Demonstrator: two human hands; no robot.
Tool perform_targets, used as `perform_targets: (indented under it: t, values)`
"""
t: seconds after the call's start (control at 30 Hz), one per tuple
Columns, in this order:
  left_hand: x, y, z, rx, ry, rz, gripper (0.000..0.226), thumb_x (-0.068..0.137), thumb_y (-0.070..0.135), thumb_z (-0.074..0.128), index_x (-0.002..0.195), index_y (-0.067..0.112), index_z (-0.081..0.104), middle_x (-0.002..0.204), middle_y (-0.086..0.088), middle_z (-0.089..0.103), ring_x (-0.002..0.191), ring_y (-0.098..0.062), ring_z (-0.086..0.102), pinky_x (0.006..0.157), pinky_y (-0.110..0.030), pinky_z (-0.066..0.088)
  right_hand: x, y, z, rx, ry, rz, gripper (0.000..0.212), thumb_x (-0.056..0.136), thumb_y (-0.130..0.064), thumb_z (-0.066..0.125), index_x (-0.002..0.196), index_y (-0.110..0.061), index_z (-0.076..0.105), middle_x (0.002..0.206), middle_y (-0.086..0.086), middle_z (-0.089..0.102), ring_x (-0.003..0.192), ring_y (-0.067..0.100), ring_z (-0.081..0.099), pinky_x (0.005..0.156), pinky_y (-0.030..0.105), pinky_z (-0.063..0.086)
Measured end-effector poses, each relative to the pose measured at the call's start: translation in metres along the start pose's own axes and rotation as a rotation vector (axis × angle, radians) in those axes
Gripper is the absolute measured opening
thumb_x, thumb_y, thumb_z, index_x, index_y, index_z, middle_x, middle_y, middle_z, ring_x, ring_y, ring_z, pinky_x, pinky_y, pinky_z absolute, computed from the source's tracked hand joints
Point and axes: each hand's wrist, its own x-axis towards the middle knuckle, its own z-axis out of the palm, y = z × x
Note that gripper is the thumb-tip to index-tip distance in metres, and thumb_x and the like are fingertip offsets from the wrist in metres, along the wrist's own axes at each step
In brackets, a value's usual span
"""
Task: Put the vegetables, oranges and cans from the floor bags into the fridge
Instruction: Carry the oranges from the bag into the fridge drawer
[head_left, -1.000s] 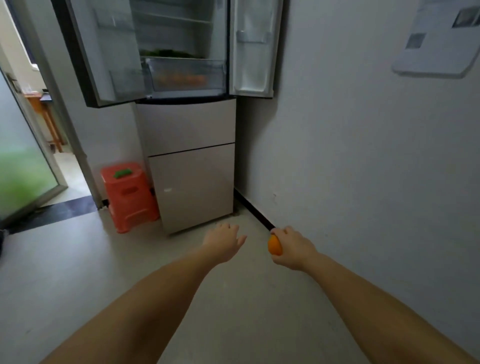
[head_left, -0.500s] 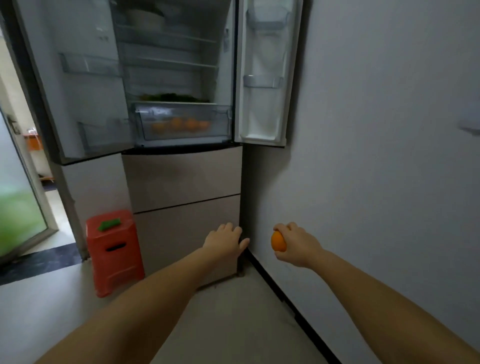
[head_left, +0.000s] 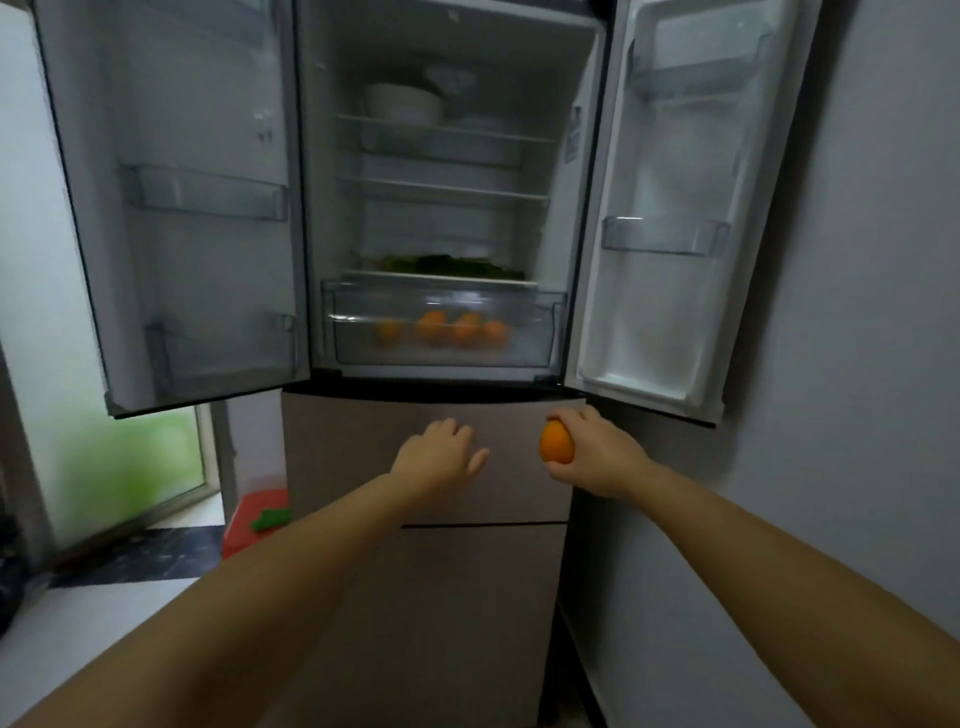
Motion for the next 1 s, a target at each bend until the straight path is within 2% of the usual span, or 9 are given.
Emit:
perform_targets:
  t: [0.2, 0.33, 0.53, 0.67, 0.8, 0.93, 1.0]
  values:
    - [0.129, -0.061, -0.017, 0.000, 0.179, -0.033, 0.041, 0.098, 0.043, 0.036, 0.125, 0.015, 0.050, 0.124, -0.008, 0.051, 0.117, -0.027, 0.048, 0.090, -0.040, 0.046, 0.162, 0.008, -0.009, -0.069, 0.097, -0.188, 0.063, 0.080, -0.042, 0.066, 0.133, -0.030, 0.035, 0.128, 0.007, 0.043, 0.110, 0.029, 0.052, 0.085, 0.043, 0.049]
    - [0.230, -0.104, -0.054, 0.053, 0.344, 0.003, 0.040, 0.098, 0.042, 0.037, 0.123, 0.014, 0.051, 0.122, -0.010, 0.051, 0.118, -0.029, 0.048, 0.089, -0.042, 0.044, 0.281, -0.002, -0.024, -0.066, 0.160, -0.279, 0.065, 0.080, -0.042, 0.066, 0.136, -0.031, 0.034, 0.134, 0.007, 0.041, 0.116, 0.031, 0.050, 0.087, 0.044, 0.048]
    - [0.371, -0.161, -0.112, 0.134, 0.443, -0.010, 0.039, 0.099, 0.041, 0.036, 0.121, 0.014, 0.052, 0.122, -0.009, 0.052, 0.115, -0.026, 0.048, 0.087, -0.040, 0.043, 0.428, -0.020, -0.039, -0.006, 0.269, -0.364, 0.066, 0.080, -0.043, 0.066, 0.136, -0.031, 0.034, 0.133, 0.005, 0.042, 0.115, 0.029, 0.052, 0.090, 0.042, 0.048]
    - [0.452, -0.198, -0.111, 0.218, 0.361, -0.058, 0.041, 0.098, 0.044, 0.035, 0.126, 0.016, 0.049, 0.125, -0.008, 0.050, 0.116, -0.024, 0.048, 0.085, -0.037, 0.043, 0.505, -0.021, -0.030, -0.031, 0.164, -0.446, 0.066, 0.080, -0.042, 0.068, 0.136, -0.031, 0.034, 0.132, 0.004, 0.043, 0.113, 0.026, 0.053, 0.090, 0.042, 0.049]
    - [0.514, -0.226, -0.101, 0.292, 0.291, -0.084, 0.041, 0.098, 0.042, 0.036, 0.125, 0.013, 0.050, 0.124, -0.012, 0.051, 0.118, -0.029, 0.047, 0.087, -0.040, 0.043, 0.580, -0.034, -0.017, -0.053, 0.032, -0.569, 0.065, 0.079, -0.040, 0.070, 0.133, -0.027, 0.037, 0.126, 0.006, 0.045, 0.110, 0.026, 0.053, 0.092, 0.039, 0.047]
    - [0.562, -0.267, -0.082, 0.340, -0.002, -0.185, 0.046, 0.092, 0.041, 0.048, 0.132, 0.017, 0.045, 0.130, -0.011, 0.052, 0.116, -0.031, 0.053, 0.088, -0.039, 0.045, 0.635, -0.059, 0.014, -0.181, -0.156, -0.706, 0.064, 0.080, -0.039, 0.070, 0.133, -0.022, 0.039, 0.126, 0.010, 0.046, 0.112, 0.029, 0.051, 0.090, 0.035, 0.045]
    - [0.572, -0.290, -0.066, 0.287, -0.137, -0.173, 0.045, 0.096, 0.038, 0.043, 0.135, 0.014, 0.044, 0.136, -0.014, 0.050, 0.121, -0.032, 0.050, 0.096, -0.038, 0.043, 0.651, -0.072, 0.034, -0.229, -0.241, -0.780, 0.063, 0.080, -0.041, 0.070, 0.132, -0.021, 0.040, 0.126, 0.011, 0.048, 0.113, 0.030, 0.051, 0.088, 0.034, 0.043]
